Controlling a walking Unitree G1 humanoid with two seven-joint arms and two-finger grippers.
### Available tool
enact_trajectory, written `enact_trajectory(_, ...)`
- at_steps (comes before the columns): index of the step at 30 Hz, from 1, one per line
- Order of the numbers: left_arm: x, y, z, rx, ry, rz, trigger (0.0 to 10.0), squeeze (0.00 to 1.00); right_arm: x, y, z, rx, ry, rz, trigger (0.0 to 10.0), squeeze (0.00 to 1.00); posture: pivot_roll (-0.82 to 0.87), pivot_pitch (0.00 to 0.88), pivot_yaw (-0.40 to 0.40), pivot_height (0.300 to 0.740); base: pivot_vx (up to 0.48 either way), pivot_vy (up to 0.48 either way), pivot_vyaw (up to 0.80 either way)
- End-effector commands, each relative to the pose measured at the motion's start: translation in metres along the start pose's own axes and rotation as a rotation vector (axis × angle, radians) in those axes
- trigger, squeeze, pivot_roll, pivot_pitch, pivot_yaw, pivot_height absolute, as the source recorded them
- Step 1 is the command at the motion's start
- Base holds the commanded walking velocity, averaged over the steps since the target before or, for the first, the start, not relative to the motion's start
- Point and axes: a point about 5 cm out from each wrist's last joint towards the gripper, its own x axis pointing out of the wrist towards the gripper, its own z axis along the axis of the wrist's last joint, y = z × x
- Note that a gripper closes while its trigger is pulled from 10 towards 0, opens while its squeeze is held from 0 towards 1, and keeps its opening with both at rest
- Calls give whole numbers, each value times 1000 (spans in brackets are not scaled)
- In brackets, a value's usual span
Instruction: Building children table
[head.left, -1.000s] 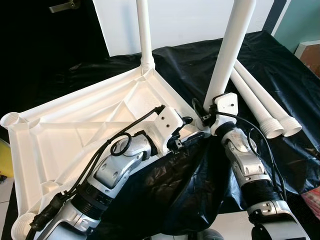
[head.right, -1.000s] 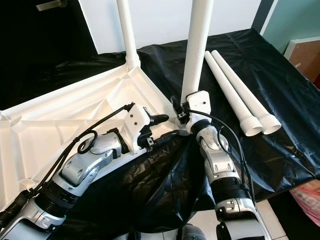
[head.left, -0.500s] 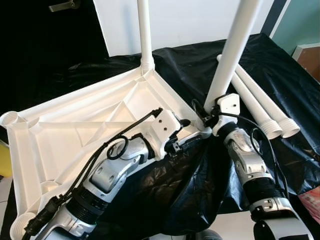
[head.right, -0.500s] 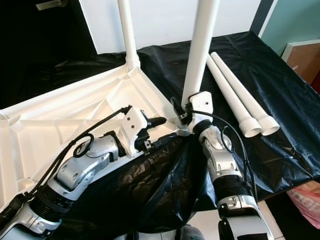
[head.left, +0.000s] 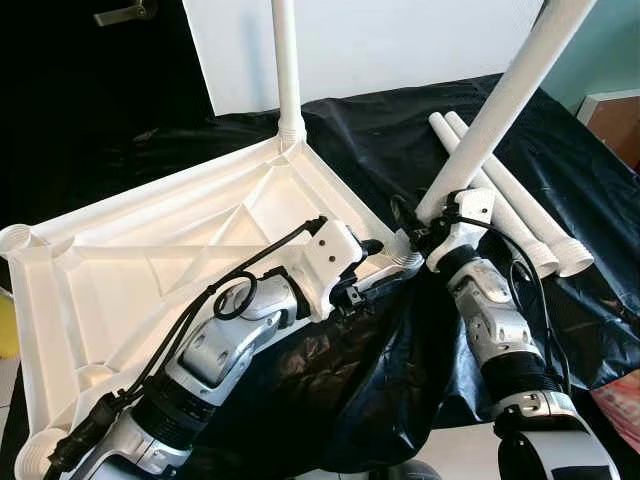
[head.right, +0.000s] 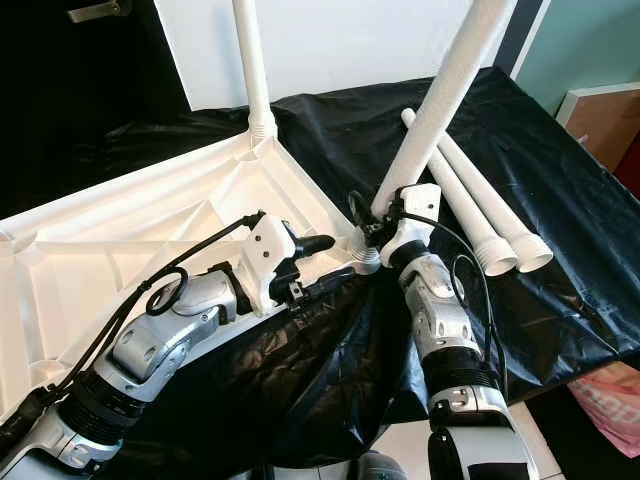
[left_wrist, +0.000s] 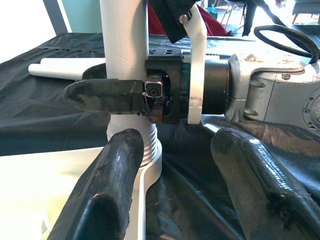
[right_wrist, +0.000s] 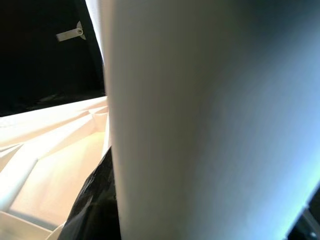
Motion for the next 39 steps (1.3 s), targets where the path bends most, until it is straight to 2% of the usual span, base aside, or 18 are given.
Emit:
enact_trajectory(1, -2, -6, 1, 0, 1, -88, 10000, 0, -14, 0, -33, 47, 152, -19, 10000, 0, 20, 107, -10, 740, 0, 0, 0)
enact_trajectory(2, -2, -6, 1, 1, 2, -90, 10000, 0, -14, 1, -32, -3, 148, 6, 10000, 0, 20, 105, -8, 740, 0, 0, 0)
enact_trajectory(3, -2, -6, 1, 1, 2, -90, 10000, 0, -14, 1, -32, -3, 148, 6, 10000, 0, 20, 105, -8, 740, 0, 0, 0)
enact_trajectory(4, -2, -6, 1, 0, 3, -91, 10000, 0, -15, 4, -30, -82, 137, 50, 10000, 0, 19, 105, -7, 740, 0, 0, 0)
enact_trajectory(5, -2, -6, 1, 0, 3, -91, 10000, 0, -15, 4, -30, -82, 137, 50, 10000, 0, 19, 105, -7, 740, 0, 0, 0)
enact_trajectory(7, -2, -7, 1, 2, 4, -92, 10000, 0, -17, 10, -30, -168, 124, 113, 10000, 0, 20, 105, -8, 740, 0, 0, 0)
enact_trajectory(11, -2, -7, 2, 2, 4, -92, 10000, 0, -22, 14, -33, -199, 115, 155, 10000, 0, 20, 110, -6, 740, 0, 0, 0)
enact_trajectory(20, -4, -6, 3, -1, 8, -87, 10000, 0, -31, 19, -37, -215, 96, 221, 10000, 0, 26, 127, 1, 740, 0, 0, 0)
enact_trajectory(22, -5, -5, 3, -1, 11, -84, 10000, 0, -34, 20, -38, -245, 90, 239, 10000, 0, 27, 129, 2, 740, 0, 0, 0)
enact_trajectory(25, -5, -5, 3, -2, 12, -83, 10000, 0, -34, 20, -39, -231, 91, 234, 10000, 0, 27, 129, 2, 740, 0, 0, 0)
enact_trajectory(28, -6, -4, 3, -2, 12, -81, 10000, 0, -29, 14, -42, -194, 138, 176, 10000, 0, 30, 131, 6, 740, 0, 0, 0)
enact_trajectory(32, -6, -4, 3, -1, 13, -81, 10000, 0, -26, 13, -42, -187, 158, 159, 10000, 0, 30, 131, 6, 740, 0, 0, 0)
enact_trajectory(34, -6, -3, 3, 1, 13, -80, 10000, 0, -20, 11, -43, -165, 206, 139, 10000, 0, 31, 129, 6, 740, 0, 0, 0)
enact_trajectory(39, -6, -3, 4, 2, 13, -78, 10000, 0, -12, 12, -41, -142, 252, 152, 10000, 0, 31, 129, 3, 740, 0, 0, 0)
